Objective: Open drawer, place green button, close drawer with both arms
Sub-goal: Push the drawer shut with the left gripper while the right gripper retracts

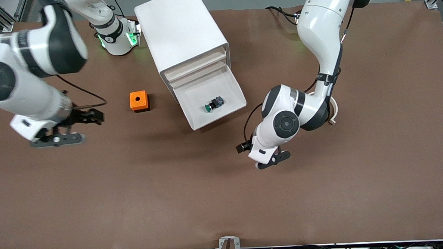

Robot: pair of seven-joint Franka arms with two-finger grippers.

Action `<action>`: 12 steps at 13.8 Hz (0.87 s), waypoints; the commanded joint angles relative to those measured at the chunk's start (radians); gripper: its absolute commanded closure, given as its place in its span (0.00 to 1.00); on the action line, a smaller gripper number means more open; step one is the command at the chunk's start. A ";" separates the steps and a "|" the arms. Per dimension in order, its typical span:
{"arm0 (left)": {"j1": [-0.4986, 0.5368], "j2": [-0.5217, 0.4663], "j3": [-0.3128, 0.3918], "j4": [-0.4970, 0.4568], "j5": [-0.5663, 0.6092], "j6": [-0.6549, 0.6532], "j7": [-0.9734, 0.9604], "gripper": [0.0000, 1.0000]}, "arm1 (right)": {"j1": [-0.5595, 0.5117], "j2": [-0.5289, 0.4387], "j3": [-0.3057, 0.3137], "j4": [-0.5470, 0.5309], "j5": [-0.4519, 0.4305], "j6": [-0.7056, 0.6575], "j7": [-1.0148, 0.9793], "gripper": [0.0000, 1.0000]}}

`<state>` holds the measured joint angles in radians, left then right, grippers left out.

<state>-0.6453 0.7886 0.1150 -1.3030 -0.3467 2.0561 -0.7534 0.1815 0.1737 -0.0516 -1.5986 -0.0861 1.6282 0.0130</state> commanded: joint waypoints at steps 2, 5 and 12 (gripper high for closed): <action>-0.040 0.001 -0.038 -0.022 -0.017 0.015 -0.122 0.00 | -0.158 -0.059 0.022 -0.015 0.009 -0.053 -0.171 0.00; -0.040 0.000 -0.098 -0.061 -0.017 0.006 -0.155 0.00 | -0.241 -0.074 0.021 0.002 0.074 -0.082 -0.139 0.00; -0.088 0.014 -0.162 -0.075 -0.018 -0.007 -0.303 0.00 | -0.249 -0.068 0.032 0.005 0.074 -0.080 -0.064 0.00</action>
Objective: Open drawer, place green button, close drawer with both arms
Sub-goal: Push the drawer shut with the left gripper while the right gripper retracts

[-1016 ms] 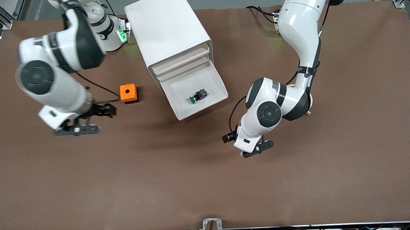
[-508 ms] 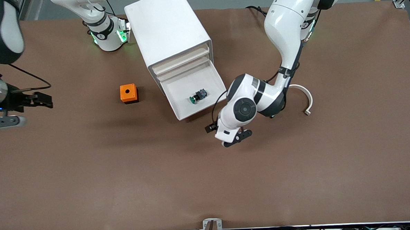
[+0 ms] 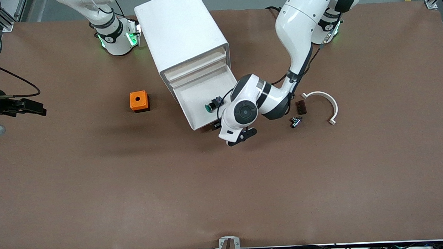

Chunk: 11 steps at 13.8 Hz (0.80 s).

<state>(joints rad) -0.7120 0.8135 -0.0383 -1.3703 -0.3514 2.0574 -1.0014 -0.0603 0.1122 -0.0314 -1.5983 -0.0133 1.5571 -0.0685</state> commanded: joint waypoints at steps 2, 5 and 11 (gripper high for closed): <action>-0.021 -0.010 -0.044 -0.009 -0.014 -0.029 -0.095 0.00 | -0.015 -0.005 0.008 0.017 0.003 -0.006 0.018 0.00; -0.024 -0.010 -0.098 -0.018 -0.014 -0.039 -0.155 0.00 | -0.032 -0.002 0.005 0.024 0.007 -0.008 0.018 0.00; -0.073 -0.002 -0.134 -0.016 -0.066 -0.037 -0.227 0.00 | -0.036 0.021 0.005 0.052 0.009 0.003 0.035 0.00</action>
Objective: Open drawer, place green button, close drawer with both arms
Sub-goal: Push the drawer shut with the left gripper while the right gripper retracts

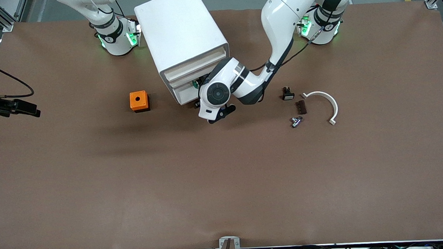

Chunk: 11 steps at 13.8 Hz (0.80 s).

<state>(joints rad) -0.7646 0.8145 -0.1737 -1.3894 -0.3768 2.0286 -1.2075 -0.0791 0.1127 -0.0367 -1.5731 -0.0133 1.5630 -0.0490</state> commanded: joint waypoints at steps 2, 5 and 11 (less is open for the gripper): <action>-0.038 -0.002 0.002 0.003 -0.047 -0.008 -0.044 0.00 | -0.018 0.025 0.011 0.045 0.010 -0.001 0.017 0.00; -0.064 0.000 0.002 0.000 -0.047 -0.007 -0.084 0.00 | -0.013 0.001 0.014 0.061 0.012 -0.020 0.017 0.00; -0.006 -0.032 0.058 0.013 -0.007 -0.008 -0.087 0.00 | 0.001 -0.067 0.020 0.027 0.019 -0.024 0.008 0.00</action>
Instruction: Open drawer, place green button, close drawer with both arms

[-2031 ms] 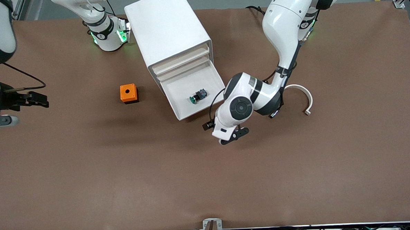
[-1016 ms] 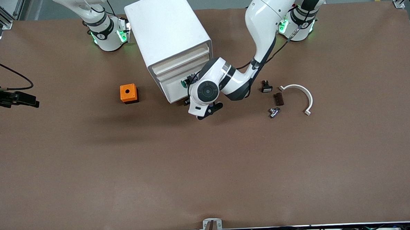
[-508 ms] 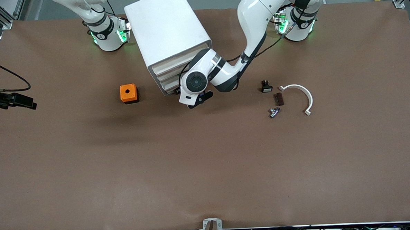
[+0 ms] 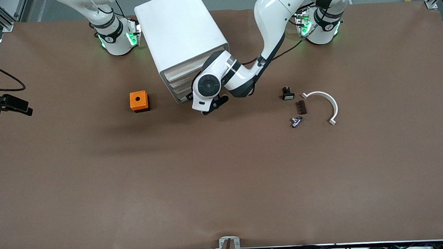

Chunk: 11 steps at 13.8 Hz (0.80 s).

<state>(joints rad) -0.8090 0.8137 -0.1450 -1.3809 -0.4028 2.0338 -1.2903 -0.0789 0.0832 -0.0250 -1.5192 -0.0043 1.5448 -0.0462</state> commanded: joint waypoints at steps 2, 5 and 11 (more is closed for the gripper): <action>0.082 -0.054 0.060 0.005 0.108 -0.015 -0.003 0.00 | -0.001 -0.037 0.007 -0.029 0.036 -0.006 0.005 0.00; 0.169 -0.138 0.078 0.005 0.338 -0.030 0.002 0.00 | 0.002 -0.037 0.008 -0.024 0.063 -0.005 0.003 0.00; 0.378 -0.335 0.081 0.005 0.358 -0.187 0.232 0.00 | 0.083 -0.040 0.010 -0.016 0.026 -0.034 0.008 0.00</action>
<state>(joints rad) -0.4864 0.5544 -0.0620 -1.3442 -0.0623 1.9046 -1.1191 -0.0372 0.0657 -0.0148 -1.5264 0.0430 1.5149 -0.0482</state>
